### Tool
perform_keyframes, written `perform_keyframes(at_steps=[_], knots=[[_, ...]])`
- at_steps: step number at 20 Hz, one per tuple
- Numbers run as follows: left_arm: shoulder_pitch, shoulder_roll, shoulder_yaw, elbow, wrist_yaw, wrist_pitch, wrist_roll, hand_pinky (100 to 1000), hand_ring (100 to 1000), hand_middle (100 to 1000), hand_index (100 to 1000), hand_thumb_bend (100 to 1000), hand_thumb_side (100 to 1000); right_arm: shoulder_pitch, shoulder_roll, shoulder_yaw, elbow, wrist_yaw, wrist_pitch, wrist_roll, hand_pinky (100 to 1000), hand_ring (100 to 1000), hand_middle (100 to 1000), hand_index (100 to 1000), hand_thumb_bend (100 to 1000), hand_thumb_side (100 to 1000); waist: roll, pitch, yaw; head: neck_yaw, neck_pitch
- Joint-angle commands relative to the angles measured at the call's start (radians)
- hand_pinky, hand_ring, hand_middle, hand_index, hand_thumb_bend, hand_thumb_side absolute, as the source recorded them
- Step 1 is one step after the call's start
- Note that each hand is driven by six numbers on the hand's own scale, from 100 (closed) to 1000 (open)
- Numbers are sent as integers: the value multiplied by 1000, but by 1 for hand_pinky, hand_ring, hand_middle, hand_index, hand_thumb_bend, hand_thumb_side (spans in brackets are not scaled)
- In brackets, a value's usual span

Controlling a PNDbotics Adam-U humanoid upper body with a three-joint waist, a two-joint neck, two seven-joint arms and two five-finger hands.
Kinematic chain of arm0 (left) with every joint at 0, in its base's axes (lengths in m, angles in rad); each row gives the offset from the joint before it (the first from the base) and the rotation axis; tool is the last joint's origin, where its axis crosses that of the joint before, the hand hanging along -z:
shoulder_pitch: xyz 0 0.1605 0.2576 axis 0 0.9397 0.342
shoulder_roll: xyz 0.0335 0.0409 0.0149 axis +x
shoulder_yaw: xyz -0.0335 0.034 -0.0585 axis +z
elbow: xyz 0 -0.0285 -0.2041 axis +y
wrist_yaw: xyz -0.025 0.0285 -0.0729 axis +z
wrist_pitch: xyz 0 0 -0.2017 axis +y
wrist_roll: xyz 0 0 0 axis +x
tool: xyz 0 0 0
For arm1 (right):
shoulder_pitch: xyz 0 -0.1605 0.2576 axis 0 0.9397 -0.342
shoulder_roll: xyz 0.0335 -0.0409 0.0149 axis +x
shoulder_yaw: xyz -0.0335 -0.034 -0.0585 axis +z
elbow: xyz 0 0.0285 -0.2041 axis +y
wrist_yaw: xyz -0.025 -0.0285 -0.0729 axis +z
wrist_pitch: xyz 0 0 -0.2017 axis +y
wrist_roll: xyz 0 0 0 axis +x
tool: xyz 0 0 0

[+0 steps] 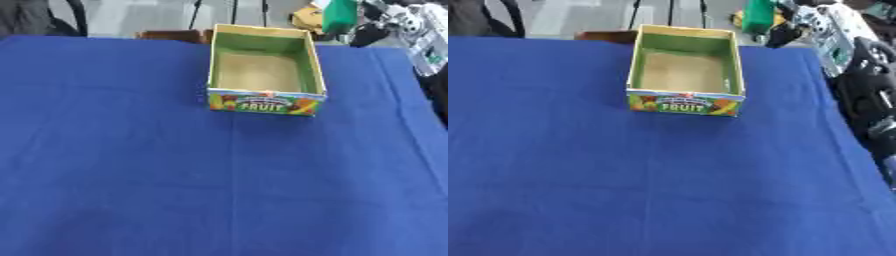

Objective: Pick up objects on the table and place them in the box.

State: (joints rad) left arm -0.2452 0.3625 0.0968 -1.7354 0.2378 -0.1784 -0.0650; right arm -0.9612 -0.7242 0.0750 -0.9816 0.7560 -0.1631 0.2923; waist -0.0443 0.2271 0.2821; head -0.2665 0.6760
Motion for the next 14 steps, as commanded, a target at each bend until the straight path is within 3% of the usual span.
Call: perform_keyframes(at_steps=[1, 6, 7, 14], knots=[[-4, 25, 6, -11, 3, 1, -5, 694, 752, 713, 823, 565, 695, -47, 26, 19, -28, 18, -14, 22, 100, 100, 100, 169, 100, 128, 6, -23, 9, -8, 7], [-7, 16, 0, -10, 7, 1, -11, 694, 752, 713, 823, 566, 695, -82, 103, 28, 19, 78, -27, 30, 100, 100, 100, 182, 100, 100, 15, -17, 42, -20, 5], [-8, 13, 0, -11, 7, 1, -12, 694, 752, 713, 822, 566, 695, -83, 112, 29, 27, 90, -29, 28, 100, 100, 100, 186, 100, 139, 19, -14, 50, -21, 3], [-11, 0, -2, -12, 13, 1, -16, 694, 752, 713, 822, 567, 696, -80, 154, 24, 88, 161, -38, 9, 100, 100, 117, 210, 100, 173, 34, 6, 83, -29, -3]])
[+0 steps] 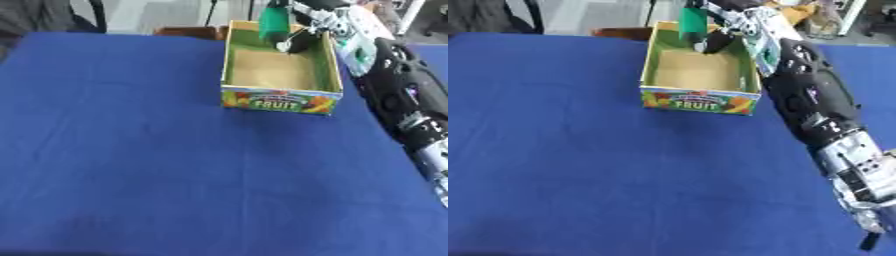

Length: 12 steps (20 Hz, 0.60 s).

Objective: Pick up objects on the table and place them in the box.

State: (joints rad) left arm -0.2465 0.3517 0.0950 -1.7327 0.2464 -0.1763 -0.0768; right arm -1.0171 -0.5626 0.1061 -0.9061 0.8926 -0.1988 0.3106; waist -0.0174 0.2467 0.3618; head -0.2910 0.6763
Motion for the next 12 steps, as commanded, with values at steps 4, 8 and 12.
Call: perform_keyframes(at_steps=[4, 8, 12], knots=[[-10, 8, 0, -15, 6, -2, -5, 694, 752, 713, 822, 568, 696, -21, 6, -15, 55, 61, -2, -28, 100, 133, 179, 279, 100, 203, 13, -8, 11, -8, -3], [-10, 6, 0, -15, 6, -2, -5, 694, 752, 712, 822, 568, 696, -18, 12, -17, 76, 92, -9, -44, 103, 209, 251, 353, 100, 223, 13, -4, 10, -11, -4], [-11, 4, 0, -16, 6, -2, -5, 694, 752, 712, 822, 568, 696, -15, 15, -20, 89, 110, -15, -47, 203, 306, 368, 480, 100, 203, 12, -3, 7, -12, -4]])
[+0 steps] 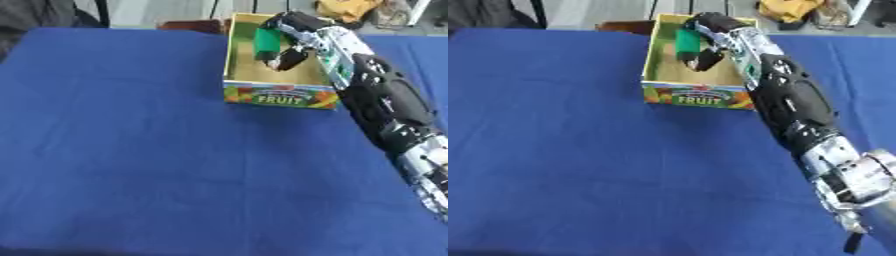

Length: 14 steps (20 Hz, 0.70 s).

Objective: Pick up objects on the table and place them in the box.

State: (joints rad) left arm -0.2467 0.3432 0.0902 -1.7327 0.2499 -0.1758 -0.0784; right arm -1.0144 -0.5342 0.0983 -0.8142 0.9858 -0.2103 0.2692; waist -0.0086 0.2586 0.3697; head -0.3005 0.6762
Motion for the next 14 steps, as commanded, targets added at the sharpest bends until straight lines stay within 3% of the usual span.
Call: perform_keyframes(at_steps=[1, 2, 4, 5, 6, 7, 9, 14], knots=[[-11, 13, 5, -15, 3, -2, -3, 695, 752, 712, 822, 568, 696, -17, -12, -13, 1, 19, -6, -3, 238, 342, 410, 517, 100, 211, 3, -15, -1, -3, -3], [-10, 13, 6, -15, 2, -2, -3, 695, 752, 712, 822, 568, 696, -17, -12, -14, 5, 20, -7, 2, 242, 346, 414, 520, 100, 212, 2, -15, -2, -2, -3], [-9, 13, 7, -15, 2, -2, -2, 694, 752, 712, 822, 568, 696, -16, -11, -15, 10, 23, -11, 12, 331, 457, 496, 611, 100, 262, 1, -16, -5, -2, -2], [-9, 13, 7, -15, 2, -2, -2, 695, 752, 712, 822, 569, 696, -16, -11, -16, 12, 24, -14, 20, 418, 533, 564, 680, 100, 327, 1, -16, -6, -2, -1], [-9, 13, 7, -15, 2, -2, -2, 695, 752, 712, 822, 569, 696, -16, -11, -18, 14, 24, -16, 28, 441, 560, 580, 691, 144, 352, 0, -17, -8, -2, 0], [-10, 13, 7, -15, 2, -3, -2, 695, 752, 712, 822, 569, 695, -16, -11, -20, 15, 22, -19, 35, 517, 637, 644, 722, 266, 391, -1, -17, -9, -2, -1], [-10, 12, 8, -15, 1, -3, -1, 695, 752, 712, 822, 569, 695, -13, -14, -22, 14, 19, -22, 45, 574, 697, 712, 760, 364, 409, -2, -17, -13, 0, -1], [-8, 14, 10, -14, 0, -3, 1, 695, 752, 712, 822, 570, 695, -8, -21, -27, 16, 15, -22, 64, 670, 795, 827, 847, 528, 420, -5, -21, -21, 1, 1]])
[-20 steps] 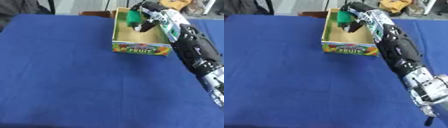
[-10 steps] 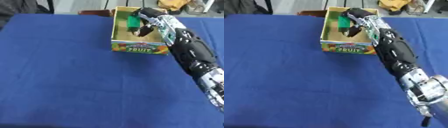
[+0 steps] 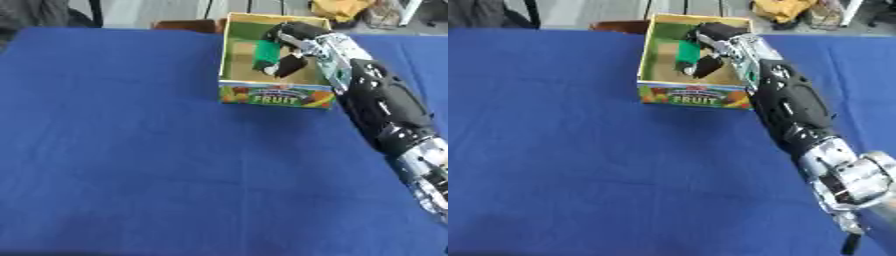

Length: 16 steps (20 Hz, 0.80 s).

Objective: Pick up objects on the table and place them in the box.

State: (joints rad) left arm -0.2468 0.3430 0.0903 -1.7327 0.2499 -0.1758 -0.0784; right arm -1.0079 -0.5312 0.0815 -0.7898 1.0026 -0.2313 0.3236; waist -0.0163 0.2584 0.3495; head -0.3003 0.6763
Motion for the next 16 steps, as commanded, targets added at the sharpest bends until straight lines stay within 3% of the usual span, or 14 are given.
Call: perform_keyframes(at_steps=[1, 6, 10, 16], knots=[[-7, 14, 10, -14, 0, -3, 0, 695, 752, 712, 822, 571, 695, -14, -25, -11, -9, -3, -1, 12, 694, 813, 844, 865, 551, 419, 3, -21, -3, 0, 2], [-6, 16, 11, -14, 0, -3, 1, 695, 752, 712, 821, 572, 693, -11, -33, -16, -23, -13, -3, 8, 718, 825, 858, 885, 584, 433, 1, -30, -13, -2, 5], [1, 20, 15, -12, -2, -3, 5, 695, 752, 712, 821, 574, 692, -2, -55, -13, -83, -54, -19, -24, 686, 782, 829, 878, 531, 449, 0, -40, -31, 2, 7], [17, 26, 28, -9, -6, -5, 18, 694, 751, 711, 820, 571, 691, 43, -125, -16, -242, -281, -22, -101, 624, 677, 768, 857, 444, 483, -1, -58, -83, 21, 15]])
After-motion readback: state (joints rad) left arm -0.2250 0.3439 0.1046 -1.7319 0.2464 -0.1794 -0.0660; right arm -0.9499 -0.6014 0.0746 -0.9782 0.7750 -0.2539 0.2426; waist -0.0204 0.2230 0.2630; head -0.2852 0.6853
